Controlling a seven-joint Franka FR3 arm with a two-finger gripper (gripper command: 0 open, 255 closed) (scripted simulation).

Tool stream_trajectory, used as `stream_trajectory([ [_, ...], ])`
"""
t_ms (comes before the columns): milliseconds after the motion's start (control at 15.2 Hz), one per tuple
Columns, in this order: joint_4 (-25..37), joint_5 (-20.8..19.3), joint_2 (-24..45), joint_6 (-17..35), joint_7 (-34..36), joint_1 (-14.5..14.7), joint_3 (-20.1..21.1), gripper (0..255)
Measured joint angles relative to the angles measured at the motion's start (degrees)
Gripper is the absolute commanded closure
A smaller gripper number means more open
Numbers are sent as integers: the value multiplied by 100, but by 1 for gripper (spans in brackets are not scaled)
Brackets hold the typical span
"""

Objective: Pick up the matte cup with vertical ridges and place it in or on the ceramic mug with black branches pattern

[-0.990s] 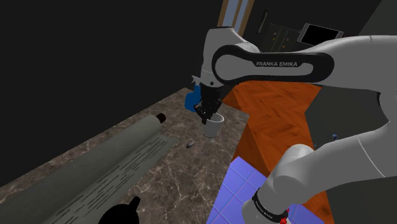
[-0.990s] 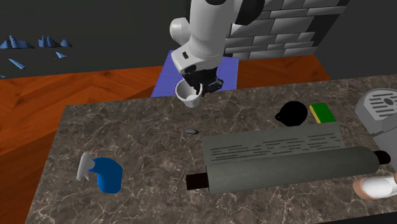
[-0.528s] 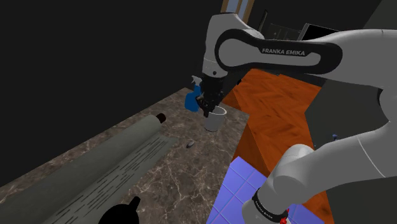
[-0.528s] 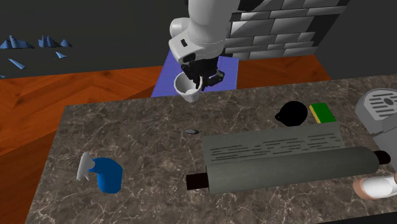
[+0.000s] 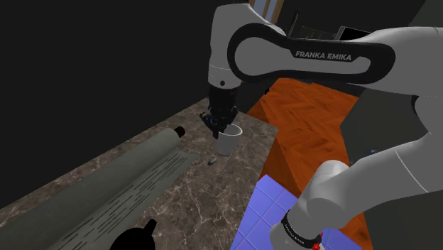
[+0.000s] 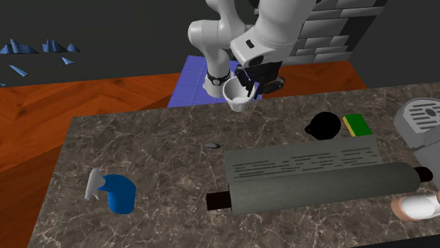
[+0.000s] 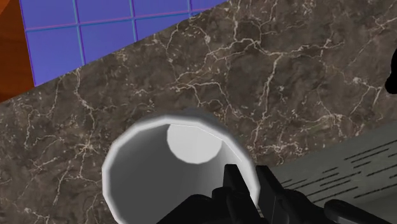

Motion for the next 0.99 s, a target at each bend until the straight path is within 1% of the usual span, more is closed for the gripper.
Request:
stream_trajectory([
  [198,283,129,169,-97,420,120,314,255],
  [594,992,235,779,-160,1310,298,985,255],
  [792,1436,225,1143,-229,1835,397,1359,255],
  [990,2032,66,1698,-301,2384,478,1744,255],
])
